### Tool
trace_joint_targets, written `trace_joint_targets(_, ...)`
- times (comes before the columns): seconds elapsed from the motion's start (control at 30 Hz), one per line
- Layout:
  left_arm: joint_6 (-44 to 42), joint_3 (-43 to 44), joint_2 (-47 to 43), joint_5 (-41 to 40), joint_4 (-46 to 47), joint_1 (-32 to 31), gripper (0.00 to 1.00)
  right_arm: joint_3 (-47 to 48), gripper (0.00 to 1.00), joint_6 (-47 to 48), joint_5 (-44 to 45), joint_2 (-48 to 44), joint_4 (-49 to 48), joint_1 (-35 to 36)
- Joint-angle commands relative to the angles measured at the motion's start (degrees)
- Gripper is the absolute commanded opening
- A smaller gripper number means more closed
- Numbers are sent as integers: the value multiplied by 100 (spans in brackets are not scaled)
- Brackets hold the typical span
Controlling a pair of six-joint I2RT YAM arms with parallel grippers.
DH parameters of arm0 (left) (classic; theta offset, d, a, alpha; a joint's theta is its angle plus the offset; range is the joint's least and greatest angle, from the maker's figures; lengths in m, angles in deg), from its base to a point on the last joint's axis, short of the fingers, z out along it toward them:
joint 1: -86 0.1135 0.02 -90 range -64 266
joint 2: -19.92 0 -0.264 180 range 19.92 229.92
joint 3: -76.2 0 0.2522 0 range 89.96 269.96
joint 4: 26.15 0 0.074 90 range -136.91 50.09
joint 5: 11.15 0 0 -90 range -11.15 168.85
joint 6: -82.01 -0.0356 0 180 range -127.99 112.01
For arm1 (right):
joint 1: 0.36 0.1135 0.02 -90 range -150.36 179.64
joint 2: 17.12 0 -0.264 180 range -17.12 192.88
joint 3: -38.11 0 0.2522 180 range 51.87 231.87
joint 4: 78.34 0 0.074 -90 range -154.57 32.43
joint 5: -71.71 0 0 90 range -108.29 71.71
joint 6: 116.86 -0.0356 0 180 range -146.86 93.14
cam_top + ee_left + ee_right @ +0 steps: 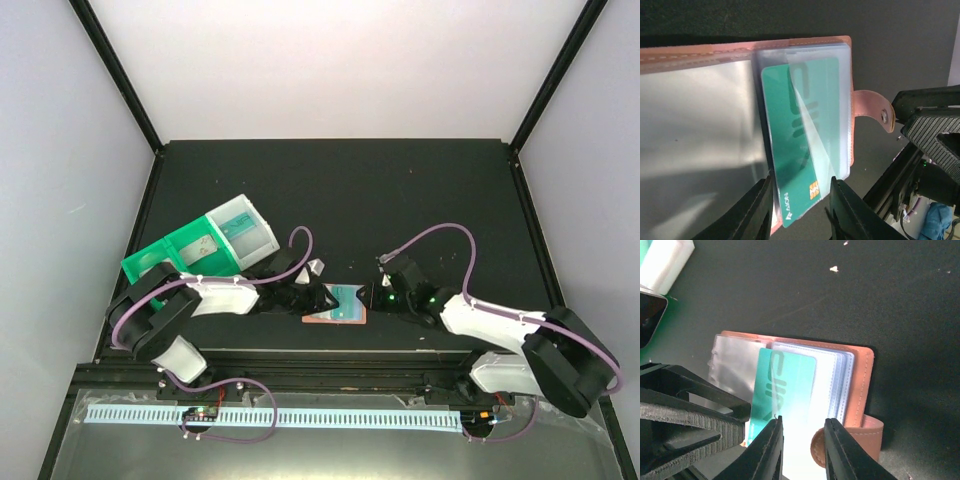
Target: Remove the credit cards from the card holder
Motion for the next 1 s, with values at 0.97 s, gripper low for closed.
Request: trace_joint_targets(0.97, 221, -149, -119, -79, 138, 57, 30, -387, 20, 9, 46, -23, -342, 46)
